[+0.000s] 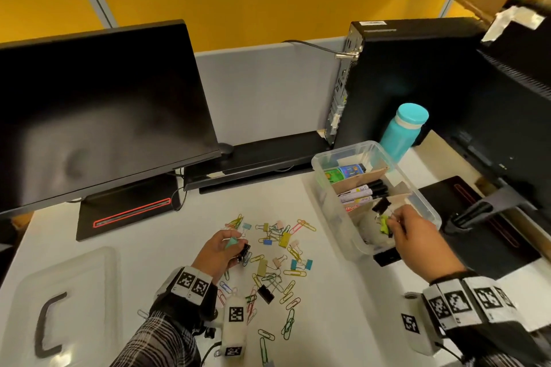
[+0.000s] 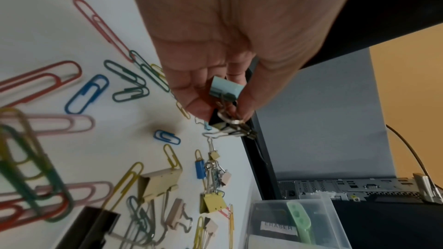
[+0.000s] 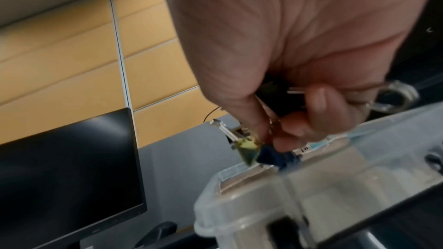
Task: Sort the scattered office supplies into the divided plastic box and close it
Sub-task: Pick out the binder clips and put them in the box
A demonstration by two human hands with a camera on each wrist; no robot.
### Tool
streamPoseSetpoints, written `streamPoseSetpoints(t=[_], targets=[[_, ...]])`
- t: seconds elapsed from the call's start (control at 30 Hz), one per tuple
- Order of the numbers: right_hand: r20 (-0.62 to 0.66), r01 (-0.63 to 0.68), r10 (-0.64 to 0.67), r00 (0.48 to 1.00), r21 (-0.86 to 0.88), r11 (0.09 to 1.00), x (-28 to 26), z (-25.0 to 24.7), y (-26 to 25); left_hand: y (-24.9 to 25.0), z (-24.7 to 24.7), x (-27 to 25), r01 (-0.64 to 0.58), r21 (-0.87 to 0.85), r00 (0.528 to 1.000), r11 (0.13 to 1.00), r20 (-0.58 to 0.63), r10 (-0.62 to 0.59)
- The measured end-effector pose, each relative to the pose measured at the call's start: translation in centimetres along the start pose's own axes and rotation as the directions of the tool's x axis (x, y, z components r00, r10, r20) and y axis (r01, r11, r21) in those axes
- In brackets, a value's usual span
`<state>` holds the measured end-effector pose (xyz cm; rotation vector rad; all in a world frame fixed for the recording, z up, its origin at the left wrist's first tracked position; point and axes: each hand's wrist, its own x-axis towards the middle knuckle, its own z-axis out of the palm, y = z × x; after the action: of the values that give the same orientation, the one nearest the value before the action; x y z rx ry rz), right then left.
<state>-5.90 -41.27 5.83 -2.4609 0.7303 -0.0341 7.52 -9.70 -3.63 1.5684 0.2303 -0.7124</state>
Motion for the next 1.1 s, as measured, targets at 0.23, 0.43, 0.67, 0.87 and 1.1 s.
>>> streamPoseSetpoints(t=[0.23,0.43,0.67,0.87,1.1], targets=[[0.161,0.016,0.010,0.987,-0.160,0.987,2.3,1.6,-0.9,-0.1,-0.1,-0.6,-0.007,0.052,1.000,0.999,0.004,0.007],[-0.160,0.117,-0.080,0.984,0.238,0.964,2.7,1.7,-2.1,-1.3,-0.8,-1.0,-0.016,0.073,1.000,0.997,-0.022,0.018],[-0.217,0.158,-0.078,0.973,0.380,0.911,1.7,2.6,0.1,-1.4,0.6,-1.4,-0.059,0.156,0.998,0.986,-0.011,0.061],[-0.362,0.001,0.008,0.932,0.025,1.000,0.8,3.3,5.5,3.1,8.0,-3.6,-0.309,0.389,0.951,0.868,0.157,0.268],[-0.336,-0.024,0.026,0.941,0.012,1.000,0.8,4.6,6.3,7.1,20.3,-4.8,-0.635,0.455,0.773,0.624,0.368,0.518]])
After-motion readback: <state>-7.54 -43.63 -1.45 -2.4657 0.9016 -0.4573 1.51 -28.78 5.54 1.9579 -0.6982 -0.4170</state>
